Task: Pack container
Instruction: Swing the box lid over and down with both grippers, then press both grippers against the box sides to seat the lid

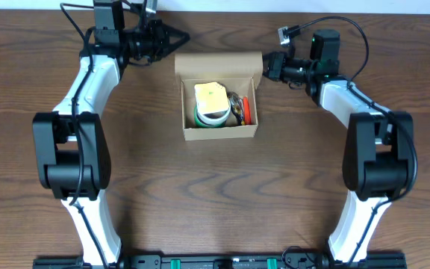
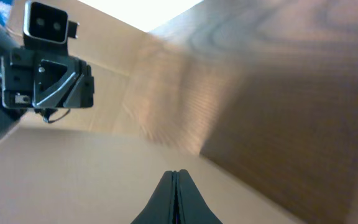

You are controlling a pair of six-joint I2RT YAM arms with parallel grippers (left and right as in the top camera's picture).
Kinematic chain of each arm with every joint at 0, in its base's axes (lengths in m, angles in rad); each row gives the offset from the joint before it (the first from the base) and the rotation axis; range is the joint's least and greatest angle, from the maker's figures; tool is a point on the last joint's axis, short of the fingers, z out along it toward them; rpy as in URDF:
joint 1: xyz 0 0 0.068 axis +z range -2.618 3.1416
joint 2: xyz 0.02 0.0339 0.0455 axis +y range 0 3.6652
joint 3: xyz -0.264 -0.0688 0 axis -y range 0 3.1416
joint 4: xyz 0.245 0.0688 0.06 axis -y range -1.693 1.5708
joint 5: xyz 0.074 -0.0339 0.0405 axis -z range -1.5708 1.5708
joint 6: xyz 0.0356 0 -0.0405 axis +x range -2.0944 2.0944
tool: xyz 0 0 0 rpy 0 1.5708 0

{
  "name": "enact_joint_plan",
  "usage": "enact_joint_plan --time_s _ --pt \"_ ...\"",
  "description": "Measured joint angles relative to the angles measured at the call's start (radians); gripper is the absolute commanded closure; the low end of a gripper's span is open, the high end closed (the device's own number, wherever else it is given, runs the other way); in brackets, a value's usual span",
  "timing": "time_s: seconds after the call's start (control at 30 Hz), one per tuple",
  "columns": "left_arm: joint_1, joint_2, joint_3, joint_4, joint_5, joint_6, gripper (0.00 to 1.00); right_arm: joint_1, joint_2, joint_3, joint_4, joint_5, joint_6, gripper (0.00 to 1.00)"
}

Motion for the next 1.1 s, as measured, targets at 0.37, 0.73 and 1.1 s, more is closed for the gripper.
enact_joint_plan --time_s 0.37,0.73,1.1 --pt "-0.004 -0.160 0.004 -0.619 -0.214 0.328 0.94 0.032 -0.257 0.004 -0.549 0.187 -0.293 0.98" --pt "-0.172 -0.344 0.003 -0.904 -0.586 0.550 0.94 0.159 -0.398 -0.012 -0.832 0.450 -0.455 0.99" --pt "-0.228 -0.288 -0.183 -0.780 -0.668 0.564 0.94 0.180 -0.398 -0.154 -0.766 0.548 -0.477 0.99"
